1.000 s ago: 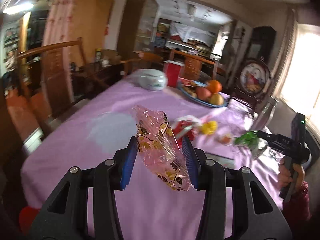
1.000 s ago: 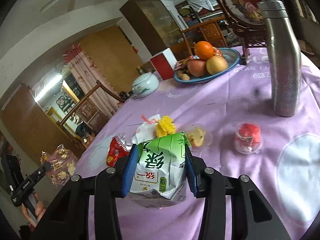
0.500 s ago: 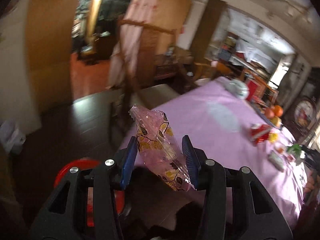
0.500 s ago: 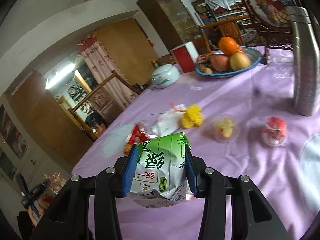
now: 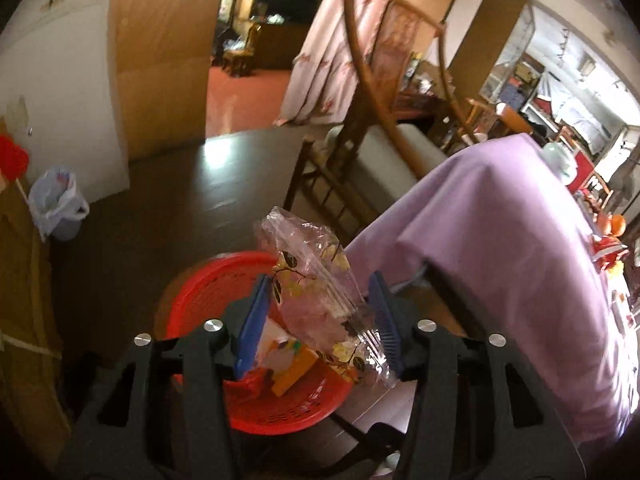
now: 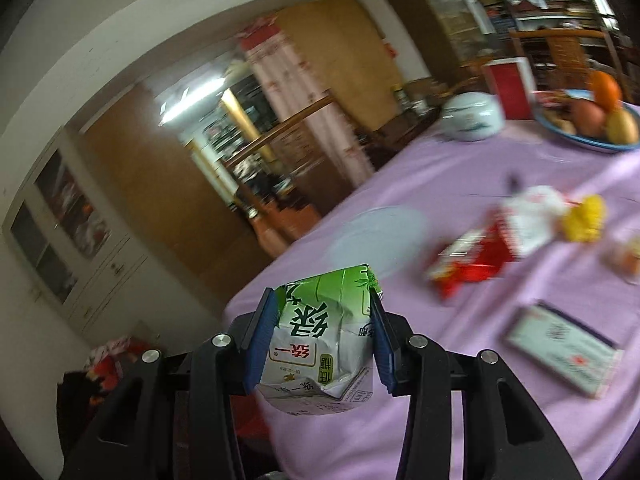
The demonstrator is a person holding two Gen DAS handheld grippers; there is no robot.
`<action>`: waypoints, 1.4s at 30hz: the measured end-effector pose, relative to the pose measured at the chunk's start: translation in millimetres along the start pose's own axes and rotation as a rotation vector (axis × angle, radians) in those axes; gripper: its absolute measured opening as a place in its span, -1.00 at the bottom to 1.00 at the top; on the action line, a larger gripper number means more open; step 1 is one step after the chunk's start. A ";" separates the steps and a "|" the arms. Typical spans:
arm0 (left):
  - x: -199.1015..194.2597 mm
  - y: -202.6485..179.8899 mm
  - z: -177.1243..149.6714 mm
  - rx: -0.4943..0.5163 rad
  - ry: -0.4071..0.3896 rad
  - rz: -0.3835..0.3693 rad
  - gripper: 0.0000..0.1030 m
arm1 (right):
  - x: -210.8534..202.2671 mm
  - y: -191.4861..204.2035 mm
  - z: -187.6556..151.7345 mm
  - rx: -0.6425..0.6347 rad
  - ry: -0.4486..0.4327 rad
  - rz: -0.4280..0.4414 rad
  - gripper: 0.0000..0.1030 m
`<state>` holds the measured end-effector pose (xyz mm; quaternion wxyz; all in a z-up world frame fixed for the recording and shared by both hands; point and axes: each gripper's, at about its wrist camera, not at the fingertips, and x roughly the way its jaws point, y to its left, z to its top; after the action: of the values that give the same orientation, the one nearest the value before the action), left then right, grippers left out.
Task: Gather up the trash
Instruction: 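Carry the clear bag and green pack over to the red wastebasket, then open the left tool over the basket while the right tool releases the green pack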
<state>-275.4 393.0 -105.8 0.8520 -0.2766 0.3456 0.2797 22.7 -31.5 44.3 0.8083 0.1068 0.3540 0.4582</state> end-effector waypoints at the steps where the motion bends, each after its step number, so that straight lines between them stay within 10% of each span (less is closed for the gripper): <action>1: 4.5 5.0 -1.4 -0.011 0.012 0.009 0.29 | 10.1 13.8 -0.3 -0.015 0.020 0.022 -0.14; 5: 7.9 30.0 -8.4 -0.046 0.002 0.082 0.78 | 46.4 56.6 -5.8 -0.070 0.095 0.084 -0.14; 23: 3.3 100.0 3.0 -0.151 -0.097 0.223 0.87 | 229.3 220.1 -93.1 -0.251 0.507 0.274 -0.14; 27: 3.2 114.7 2.3 -0.180 -0.104 0.236 0.87 | 267.2 244.3 -111.6 -0.246 0.590 0.312 0.24; 42: -0.1 103.8 6.2 -0.183 -0.101 0.218 0.87 | 250.9 219.5 -100.3 -0.244 0.542 0.267 0.26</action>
<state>-342.1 468.7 -130.8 0.8041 -0.2996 0.3032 0.4144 -107.8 280.5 -38.5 0.6243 -0.0711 0.4818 0.6108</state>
